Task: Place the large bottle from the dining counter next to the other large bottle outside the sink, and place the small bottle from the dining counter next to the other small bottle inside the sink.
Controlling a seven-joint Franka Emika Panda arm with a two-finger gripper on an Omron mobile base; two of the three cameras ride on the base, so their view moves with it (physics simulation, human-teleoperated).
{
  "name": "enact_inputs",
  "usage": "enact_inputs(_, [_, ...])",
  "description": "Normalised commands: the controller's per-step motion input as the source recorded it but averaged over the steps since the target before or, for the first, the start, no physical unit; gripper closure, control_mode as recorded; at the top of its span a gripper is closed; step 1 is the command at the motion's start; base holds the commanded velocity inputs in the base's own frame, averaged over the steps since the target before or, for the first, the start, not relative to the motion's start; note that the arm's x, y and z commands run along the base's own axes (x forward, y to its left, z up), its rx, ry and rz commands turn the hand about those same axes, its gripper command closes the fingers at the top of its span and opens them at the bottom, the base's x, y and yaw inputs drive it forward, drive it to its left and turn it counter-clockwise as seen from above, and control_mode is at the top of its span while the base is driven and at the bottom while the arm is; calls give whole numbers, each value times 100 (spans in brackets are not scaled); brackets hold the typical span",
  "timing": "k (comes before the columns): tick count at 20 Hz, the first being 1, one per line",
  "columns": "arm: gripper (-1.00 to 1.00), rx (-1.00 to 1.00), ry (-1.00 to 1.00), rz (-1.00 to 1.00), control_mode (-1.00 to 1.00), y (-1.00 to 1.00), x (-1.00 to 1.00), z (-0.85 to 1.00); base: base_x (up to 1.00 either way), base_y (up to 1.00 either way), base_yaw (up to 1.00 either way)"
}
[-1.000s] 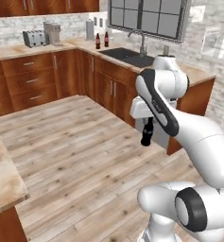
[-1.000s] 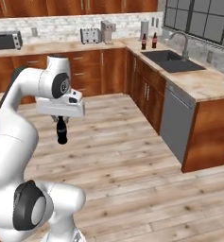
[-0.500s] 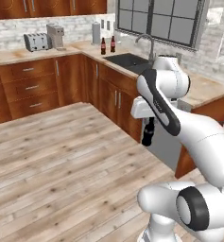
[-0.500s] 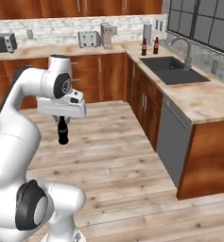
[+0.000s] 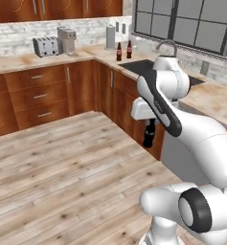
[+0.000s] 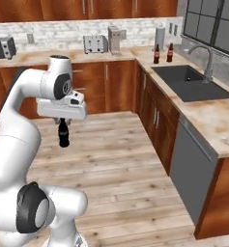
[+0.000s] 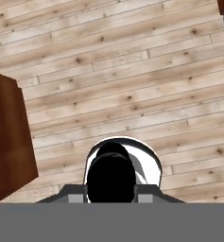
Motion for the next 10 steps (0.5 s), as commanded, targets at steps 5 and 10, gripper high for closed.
enact_inputs(5, [100,0,0,0,100,0,0,0,72,0,1])
enact_inputs(10, [100,0,0,0,100,0,0,0,77,0,0])
